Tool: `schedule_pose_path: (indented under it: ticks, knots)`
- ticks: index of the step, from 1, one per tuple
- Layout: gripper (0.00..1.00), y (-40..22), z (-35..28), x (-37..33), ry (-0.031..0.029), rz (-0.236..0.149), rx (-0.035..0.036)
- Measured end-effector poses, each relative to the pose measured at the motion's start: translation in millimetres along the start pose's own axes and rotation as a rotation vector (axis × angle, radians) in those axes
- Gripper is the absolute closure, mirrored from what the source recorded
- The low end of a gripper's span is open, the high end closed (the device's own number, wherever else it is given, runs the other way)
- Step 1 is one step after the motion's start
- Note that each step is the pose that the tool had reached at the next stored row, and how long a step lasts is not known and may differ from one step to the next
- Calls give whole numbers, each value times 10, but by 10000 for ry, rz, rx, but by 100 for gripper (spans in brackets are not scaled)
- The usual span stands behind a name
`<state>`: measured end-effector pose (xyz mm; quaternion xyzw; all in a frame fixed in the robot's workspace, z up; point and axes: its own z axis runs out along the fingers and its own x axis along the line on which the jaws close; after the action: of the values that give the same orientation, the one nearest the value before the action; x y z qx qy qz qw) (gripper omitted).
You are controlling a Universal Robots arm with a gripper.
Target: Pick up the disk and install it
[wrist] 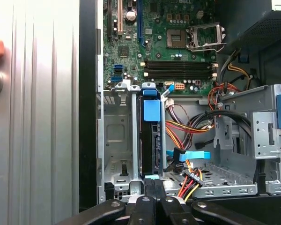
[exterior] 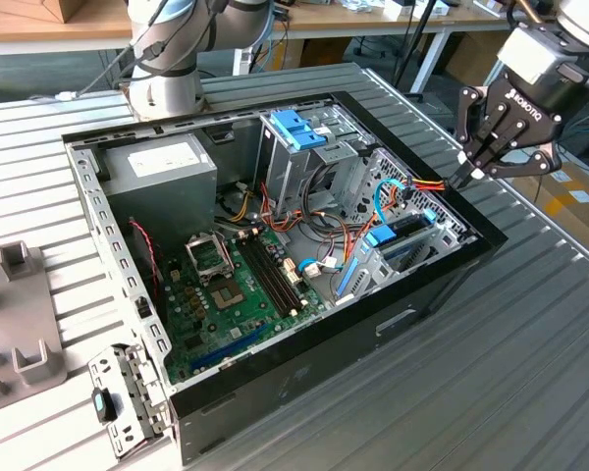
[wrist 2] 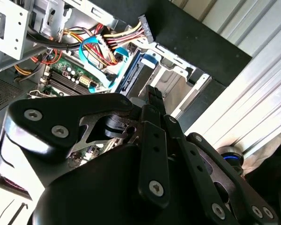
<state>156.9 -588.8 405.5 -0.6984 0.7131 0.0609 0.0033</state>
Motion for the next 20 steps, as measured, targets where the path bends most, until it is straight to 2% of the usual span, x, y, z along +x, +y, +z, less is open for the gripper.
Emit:
schedule_pose_path:
  ticks: [9,14,20]
  knots:
    - [89,-80,24,54,3,8,-87]
    - [89,-172,24,52,3,11,-123]
    - [89,-182,23,52,3,11,-125]
